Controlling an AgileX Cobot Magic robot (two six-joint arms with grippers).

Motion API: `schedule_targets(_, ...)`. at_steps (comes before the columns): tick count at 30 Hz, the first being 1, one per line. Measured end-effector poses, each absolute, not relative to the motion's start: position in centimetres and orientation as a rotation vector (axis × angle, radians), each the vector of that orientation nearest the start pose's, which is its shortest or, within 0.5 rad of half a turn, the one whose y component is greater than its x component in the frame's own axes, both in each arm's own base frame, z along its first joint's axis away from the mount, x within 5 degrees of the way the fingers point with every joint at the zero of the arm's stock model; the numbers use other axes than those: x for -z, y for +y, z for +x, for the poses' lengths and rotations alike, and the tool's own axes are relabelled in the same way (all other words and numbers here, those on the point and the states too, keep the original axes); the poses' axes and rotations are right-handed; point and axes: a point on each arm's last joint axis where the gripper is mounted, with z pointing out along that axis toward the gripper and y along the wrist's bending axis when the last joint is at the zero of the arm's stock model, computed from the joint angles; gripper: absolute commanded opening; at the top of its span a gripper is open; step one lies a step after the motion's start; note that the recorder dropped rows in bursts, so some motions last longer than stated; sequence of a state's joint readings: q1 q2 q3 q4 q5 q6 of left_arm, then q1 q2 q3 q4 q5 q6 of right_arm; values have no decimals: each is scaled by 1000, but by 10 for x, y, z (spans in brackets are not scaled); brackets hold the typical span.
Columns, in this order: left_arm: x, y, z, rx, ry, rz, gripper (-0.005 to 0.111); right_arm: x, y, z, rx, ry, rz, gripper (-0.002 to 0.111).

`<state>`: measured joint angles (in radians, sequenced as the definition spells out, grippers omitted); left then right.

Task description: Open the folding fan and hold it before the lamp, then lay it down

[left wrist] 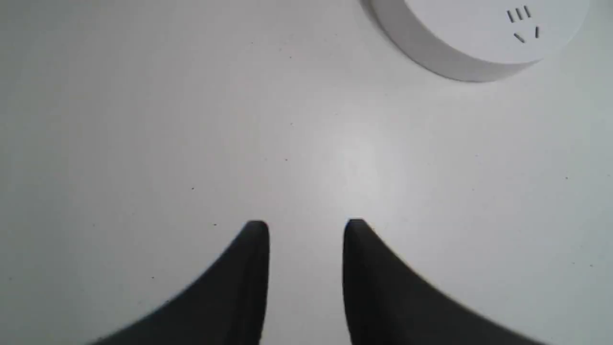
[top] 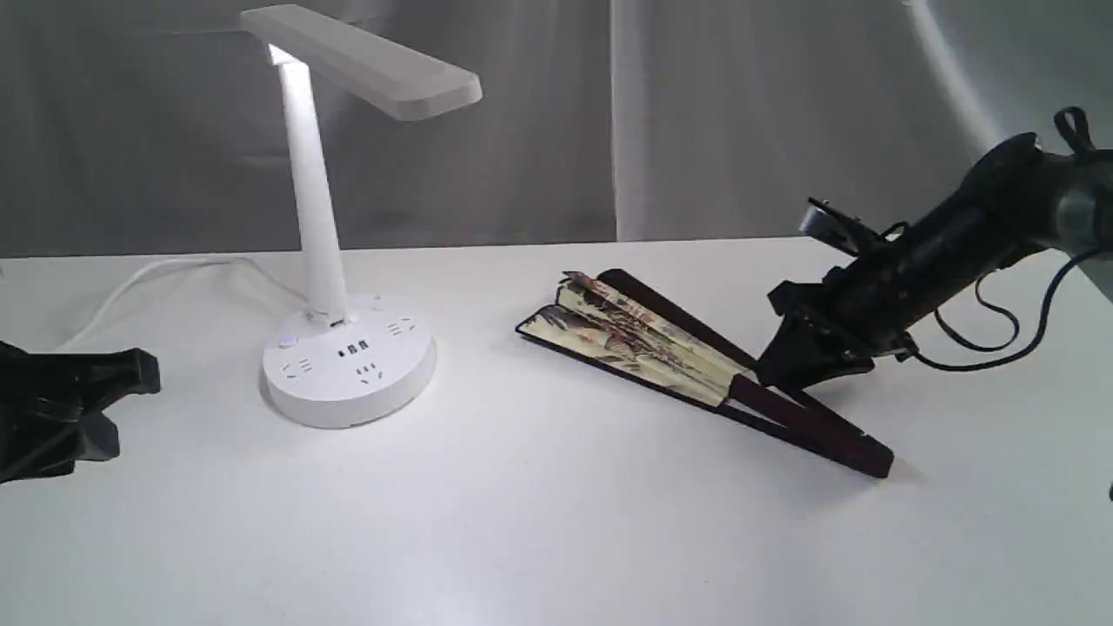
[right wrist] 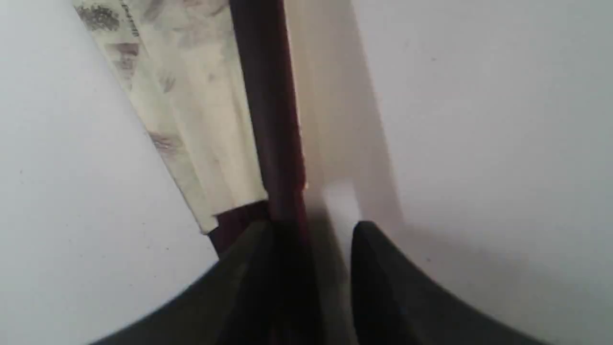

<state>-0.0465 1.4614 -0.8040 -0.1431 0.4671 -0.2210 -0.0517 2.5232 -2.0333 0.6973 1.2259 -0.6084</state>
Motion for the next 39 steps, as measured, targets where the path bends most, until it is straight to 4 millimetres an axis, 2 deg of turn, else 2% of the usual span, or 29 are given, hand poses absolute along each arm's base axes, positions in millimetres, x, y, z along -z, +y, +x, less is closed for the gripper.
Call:
schedule_targets(17,-213,-19,276,224,2592,-371,28,-99,66,489,-940,2855,-483,29)
schedule_targets(24,-213,-19,276,224,2592,-371,28,-100,68,488,-954,2853,-479,19)
schedule_targets(27,-213,-19,276,226,2591,-373,28,-103,69,487,-953,2851,-478,10)
schedule_targets(29,-213,-19,276,228,2591,-375,28,-107,69,487,-949,2844,-480,0)
schedule_targets(35,-213,-19,276,232,2591,-380,28,-117,69,487,-938,2827,-488,0)
schedule_targets(39,-213,-19,277,232,2589,-380,28,-133,70,487,-945,2788,-489,0)
